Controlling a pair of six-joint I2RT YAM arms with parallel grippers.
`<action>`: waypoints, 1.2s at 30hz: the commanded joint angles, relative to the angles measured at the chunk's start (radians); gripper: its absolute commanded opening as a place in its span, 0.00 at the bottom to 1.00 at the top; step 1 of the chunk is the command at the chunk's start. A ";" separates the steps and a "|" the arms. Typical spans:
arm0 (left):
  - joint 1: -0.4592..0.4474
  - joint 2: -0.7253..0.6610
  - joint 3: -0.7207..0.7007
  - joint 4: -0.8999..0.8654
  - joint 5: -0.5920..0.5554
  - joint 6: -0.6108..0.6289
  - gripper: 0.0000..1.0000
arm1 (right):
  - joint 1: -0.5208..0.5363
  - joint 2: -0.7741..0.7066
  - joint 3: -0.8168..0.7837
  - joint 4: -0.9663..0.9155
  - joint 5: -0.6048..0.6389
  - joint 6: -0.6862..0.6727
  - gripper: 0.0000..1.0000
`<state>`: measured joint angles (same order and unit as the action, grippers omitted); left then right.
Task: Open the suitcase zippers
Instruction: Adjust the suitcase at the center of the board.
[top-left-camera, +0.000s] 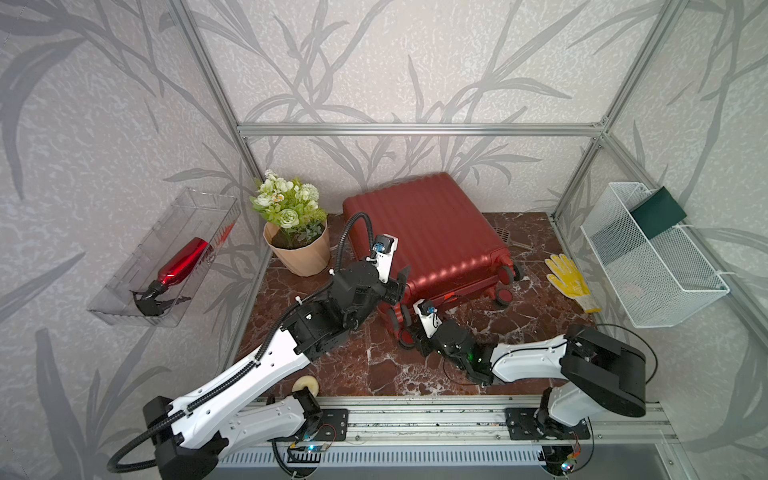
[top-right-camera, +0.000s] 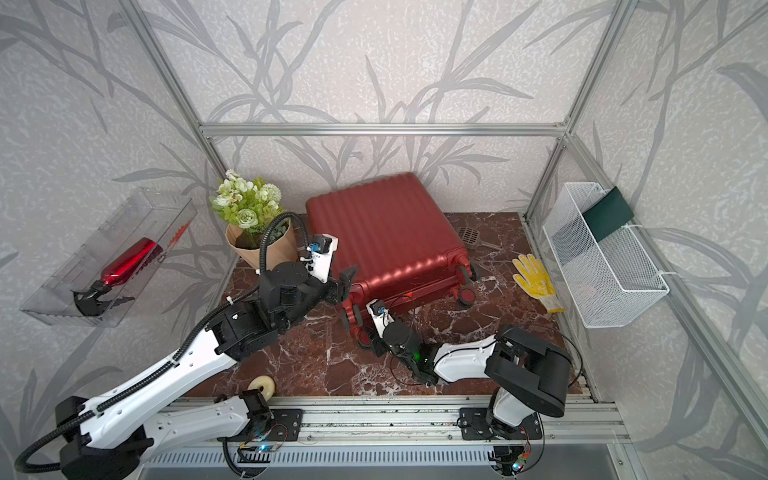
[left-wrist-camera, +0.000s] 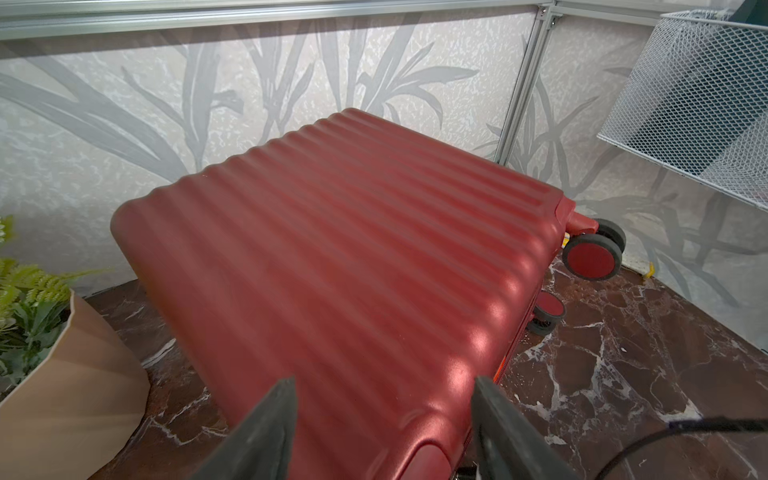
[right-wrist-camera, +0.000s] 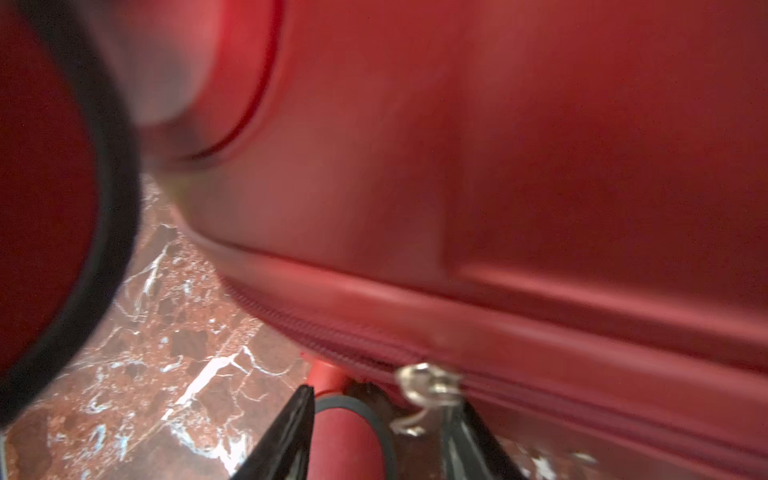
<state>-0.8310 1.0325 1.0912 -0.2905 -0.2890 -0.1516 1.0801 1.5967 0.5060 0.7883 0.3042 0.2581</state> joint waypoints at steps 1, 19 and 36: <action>0.026 0.009 0.033 0.015 0.030 -0.027 0.67 | -0.021 0.061 0.000 0.224 0.030 0.000 0.47; 0.147 0.100 0.050 0.073 0.079 -0.032 0.67 | -0.083 0.147 0.042 0.352 -0.028 0.044 0.33; 0.319 0.376 0.195 0.065 0.218 -0.093 0.65 | -0.085 0.118 0.037 0.352 -0.086 0.043 0.00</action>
<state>-0.5262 1.3968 1.2575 -0.2253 -0.1169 -0.2169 1.0050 1.7424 0.5282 1.0672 0.2031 0.3096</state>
